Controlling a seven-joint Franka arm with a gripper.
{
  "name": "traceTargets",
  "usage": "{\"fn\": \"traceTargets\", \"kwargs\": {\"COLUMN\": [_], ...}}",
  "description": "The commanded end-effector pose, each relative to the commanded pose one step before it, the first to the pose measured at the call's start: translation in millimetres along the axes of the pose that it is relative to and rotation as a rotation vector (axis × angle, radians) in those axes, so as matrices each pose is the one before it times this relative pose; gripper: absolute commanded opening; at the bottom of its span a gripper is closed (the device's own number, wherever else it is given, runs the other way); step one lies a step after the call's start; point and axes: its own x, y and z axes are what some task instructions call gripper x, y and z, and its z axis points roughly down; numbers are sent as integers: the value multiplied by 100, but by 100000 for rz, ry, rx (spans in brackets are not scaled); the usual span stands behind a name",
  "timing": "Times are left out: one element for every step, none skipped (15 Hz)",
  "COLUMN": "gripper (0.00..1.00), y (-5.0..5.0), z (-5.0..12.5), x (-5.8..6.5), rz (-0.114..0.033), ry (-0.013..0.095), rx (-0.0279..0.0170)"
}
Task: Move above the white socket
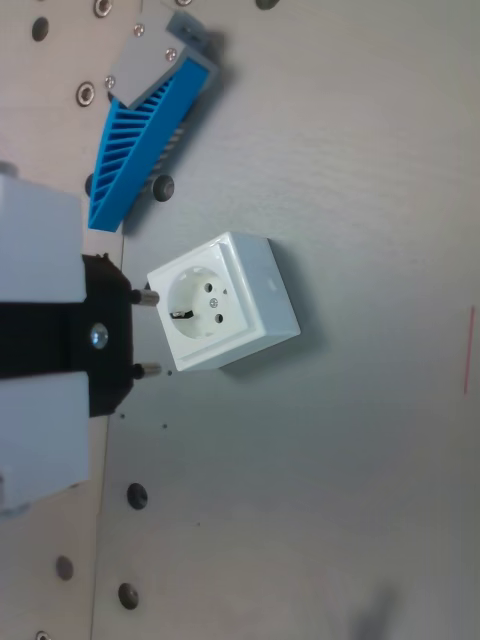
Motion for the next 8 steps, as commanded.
{"fn": "traceTargets", "kwargs": {"gripper": [0, 0, 0, 0, 0, 0, 0, 0], "y": [-216, -87, -93, -98, -106, -113, -119, -123], "z": [1268, 425, 443, 463, 483, 496, 500, 500], "x": [-1432, -323, -330, -336, -341, -340, -338, -333], "rz": [-13870, -1153, -1432, -902, -1204, -1043, -1336, -796], "ry": [13022, -4, 133, -3, 11, -77, 54, -434], "rx": [-1407, -103, -81, -99, -89, -117, -54, -72]}}
